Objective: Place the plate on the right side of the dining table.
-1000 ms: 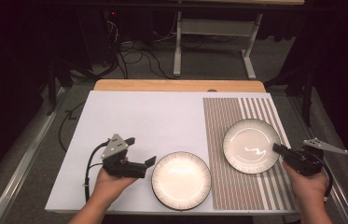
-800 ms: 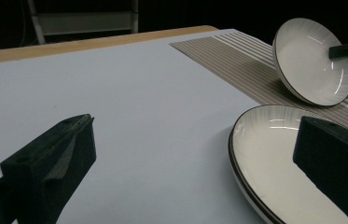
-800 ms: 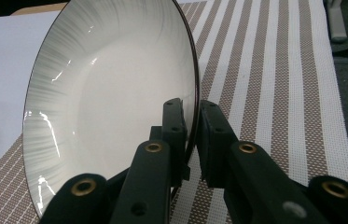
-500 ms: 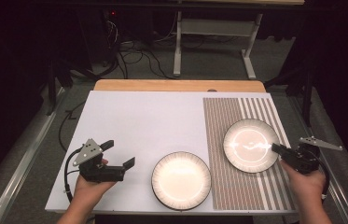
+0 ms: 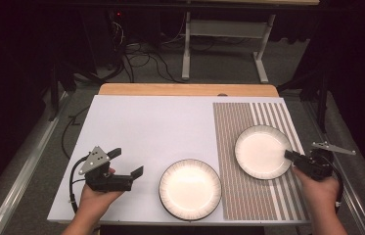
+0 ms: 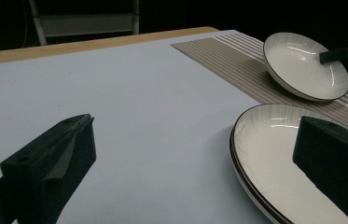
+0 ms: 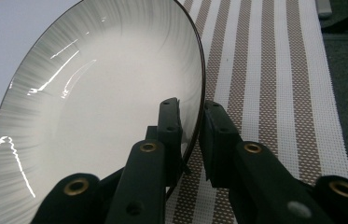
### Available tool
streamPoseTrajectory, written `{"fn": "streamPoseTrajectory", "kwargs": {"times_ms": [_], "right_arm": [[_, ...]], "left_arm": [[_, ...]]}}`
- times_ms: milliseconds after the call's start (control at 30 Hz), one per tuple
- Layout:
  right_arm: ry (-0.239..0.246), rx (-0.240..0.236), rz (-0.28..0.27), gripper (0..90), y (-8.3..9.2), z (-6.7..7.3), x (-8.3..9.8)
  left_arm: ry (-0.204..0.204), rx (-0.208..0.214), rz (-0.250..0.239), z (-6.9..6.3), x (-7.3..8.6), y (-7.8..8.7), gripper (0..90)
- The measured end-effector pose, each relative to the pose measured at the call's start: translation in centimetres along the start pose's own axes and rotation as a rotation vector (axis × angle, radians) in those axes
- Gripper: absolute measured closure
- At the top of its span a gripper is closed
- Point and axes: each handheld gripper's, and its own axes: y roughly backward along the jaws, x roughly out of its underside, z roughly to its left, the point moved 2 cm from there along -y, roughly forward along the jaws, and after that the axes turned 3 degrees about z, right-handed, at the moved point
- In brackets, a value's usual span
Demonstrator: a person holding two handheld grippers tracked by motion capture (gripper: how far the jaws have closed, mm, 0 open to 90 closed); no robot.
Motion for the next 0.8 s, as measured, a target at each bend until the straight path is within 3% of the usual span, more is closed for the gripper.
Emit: {"fn": "streamPoseTrajectory", "kwargs": {"times_ms": [100, 167, 400, 533, 633, 800], "right_arm": [[-0.003, 0.037, 0.025, 82.1, -0.3, -0.3, 0.1], [-0.021, 0.022, 0.022, 82.4, -0.5, -0.5, 0.1], [-0.033, 0.043, 0.034, 82.3, -0.9, -0.5, 0.1], [-0.039, 0.078, 0.041, 81.8, -1.3, -0.4, 0.2], [-0.046, 0.073, 0.033, 81.6, -1.4, -0.5, 0.2], [-0.038, 0.081, 0.028, 75.3, -1.4, -0.5, 0.2]], "left_arm": [[-0.005, 0.006, 0.0, -0.1, 0.0, -0.1, 0.0], [-0.006, 0.008, 0.004, -0.1, 0.0, -0.2, 0.0], [0.003, 0.002, 0.004, 0.1, 0.1, -0.2, 0.1], [0.003, 0.007, 0.009, 0.2, 0.1, -0.4, 0.2], [0.006, 0.008, 0.007, 0.1, 0.0, -0.4, 0.2], [0.007, 0.008, 0.008, 0.1, 0.1, -0.4, 0.2]]}}
